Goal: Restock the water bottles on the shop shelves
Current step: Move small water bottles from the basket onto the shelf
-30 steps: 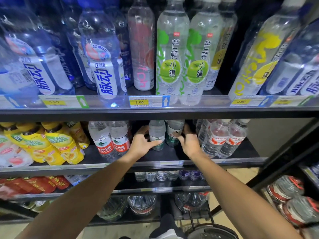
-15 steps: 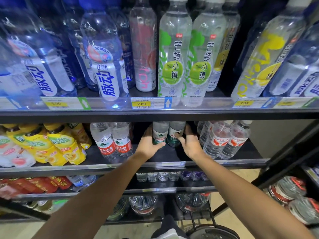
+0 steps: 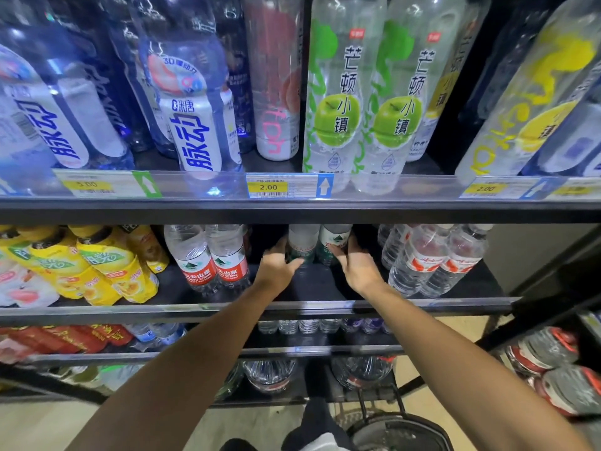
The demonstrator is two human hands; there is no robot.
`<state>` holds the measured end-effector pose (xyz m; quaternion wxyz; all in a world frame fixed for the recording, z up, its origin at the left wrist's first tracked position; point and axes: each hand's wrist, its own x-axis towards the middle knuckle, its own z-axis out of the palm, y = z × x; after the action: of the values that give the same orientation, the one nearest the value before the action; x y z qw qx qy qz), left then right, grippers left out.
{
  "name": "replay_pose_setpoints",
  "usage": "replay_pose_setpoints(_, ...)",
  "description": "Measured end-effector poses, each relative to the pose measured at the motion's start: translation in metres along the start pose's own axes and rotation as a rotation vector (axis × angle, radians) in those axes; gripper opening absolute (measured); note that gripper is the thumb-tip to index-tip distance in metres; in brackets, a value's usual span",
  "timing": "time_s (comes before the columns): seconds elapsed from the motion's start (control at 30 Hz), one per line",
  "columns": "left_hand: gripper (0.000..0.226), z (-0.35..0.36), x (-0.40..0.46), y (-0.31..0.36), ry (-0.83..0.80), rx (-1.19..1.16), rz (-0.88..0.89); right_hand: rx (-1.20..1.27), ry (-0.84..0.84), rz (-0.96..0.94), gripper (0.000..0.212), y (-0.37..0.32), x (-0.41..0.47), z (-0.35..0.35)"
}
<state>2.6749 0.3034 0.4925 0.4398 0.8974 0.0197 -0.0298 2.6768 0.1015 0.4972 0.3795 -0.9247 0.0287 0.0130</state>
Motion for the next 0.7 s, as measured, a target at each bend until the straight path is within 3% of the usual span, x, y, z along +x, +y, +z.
replay_pose_setpoints(0.17,0.065,0.001,0.008,0.0,0.028,-0.058,0.052,0.055,-0.025,-0.019,0.058,0.003,0.005,0.002)
replay_pose_setpoints(0.3,0.061,0.001,0.013,0.0,0.049,-0.059,0.093,0.045,0.019,0.014,0.045,0.004,0.017,0.01)
replay_pose_setpoints(0.7,0.051,0.019,0.047,-0.012,0.106,-0.04,0.128,0.05,0.072,-0.014,0.056,0.006,0.041,0.018)
